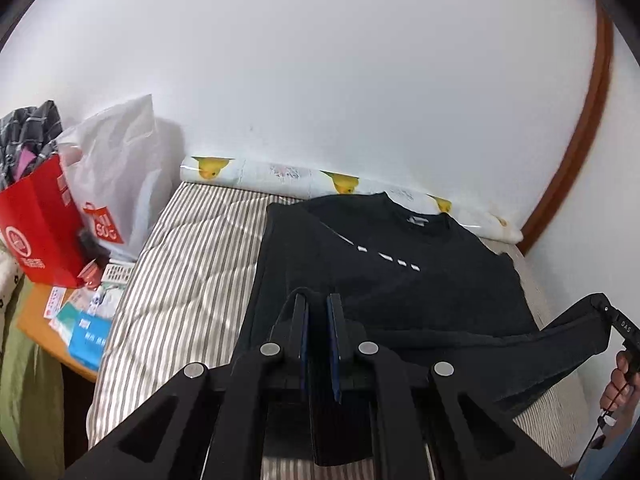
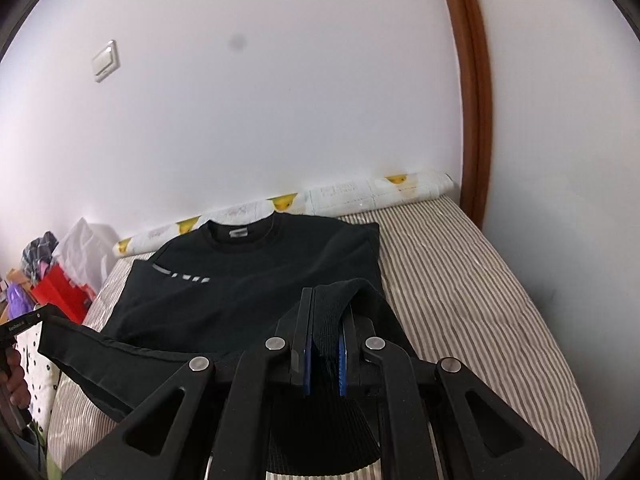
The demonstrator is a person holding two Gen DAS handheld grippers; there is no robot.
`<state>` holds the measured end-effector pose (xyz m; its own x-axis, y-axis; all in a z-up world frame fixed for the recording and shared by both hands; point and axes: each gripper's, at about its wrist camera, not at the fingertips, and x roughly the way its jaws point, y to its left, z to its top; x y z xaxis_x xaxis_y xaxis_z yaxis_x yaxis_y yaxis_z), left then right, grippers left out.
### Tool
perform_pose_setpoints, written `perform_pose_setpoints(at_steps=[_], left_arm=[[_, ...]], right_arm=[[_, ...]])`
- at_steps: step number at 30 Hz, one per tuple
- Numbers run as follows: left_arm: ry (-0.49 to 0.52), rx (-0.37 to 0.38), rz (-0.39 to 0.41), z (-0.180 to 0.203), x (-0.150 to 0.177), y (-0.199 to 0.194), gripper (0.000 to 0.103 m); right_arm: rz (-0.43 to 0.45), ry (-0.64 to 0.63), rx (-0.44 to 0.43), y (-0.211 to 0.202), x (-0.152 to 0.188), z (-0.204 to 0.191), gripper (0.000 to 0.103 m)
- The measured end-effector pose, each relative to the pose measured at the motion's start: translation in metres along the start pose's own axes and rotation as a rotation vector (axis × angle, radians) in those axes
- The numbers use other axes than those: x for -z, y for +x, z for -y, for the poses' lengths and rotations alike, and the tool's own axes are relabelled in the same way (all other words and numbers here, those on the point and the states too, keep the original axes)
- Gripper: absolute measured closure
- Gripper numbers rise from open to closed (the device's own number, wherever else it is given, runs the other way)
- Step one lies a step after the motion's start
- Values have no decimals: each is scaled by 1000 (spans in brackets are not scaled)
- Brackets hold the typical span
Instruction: Fold small clothes
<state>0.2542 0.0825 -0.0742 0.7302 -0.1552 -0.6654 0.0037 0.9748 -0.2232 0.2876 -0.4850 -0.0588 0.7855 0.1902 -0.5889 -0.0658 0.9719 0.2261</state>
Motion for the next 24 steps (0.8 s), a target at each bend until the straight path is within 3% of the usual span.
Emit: perform_pose_setpoints(at_steps=[12, 21, 24], left_arm=[[31, -82, -98, -1, -18, 93, 94], [55, -124, -169, -2, -14, 128, 91], [53, -121, -189, -3, -11, 134, 89]], right_arm=[[-96, -20, 25, 104, -18, 1, 94], [-204, -51, 96, 164, -5, 5, 93], [-257, -63, 119, 177, 3, 9, 88]])
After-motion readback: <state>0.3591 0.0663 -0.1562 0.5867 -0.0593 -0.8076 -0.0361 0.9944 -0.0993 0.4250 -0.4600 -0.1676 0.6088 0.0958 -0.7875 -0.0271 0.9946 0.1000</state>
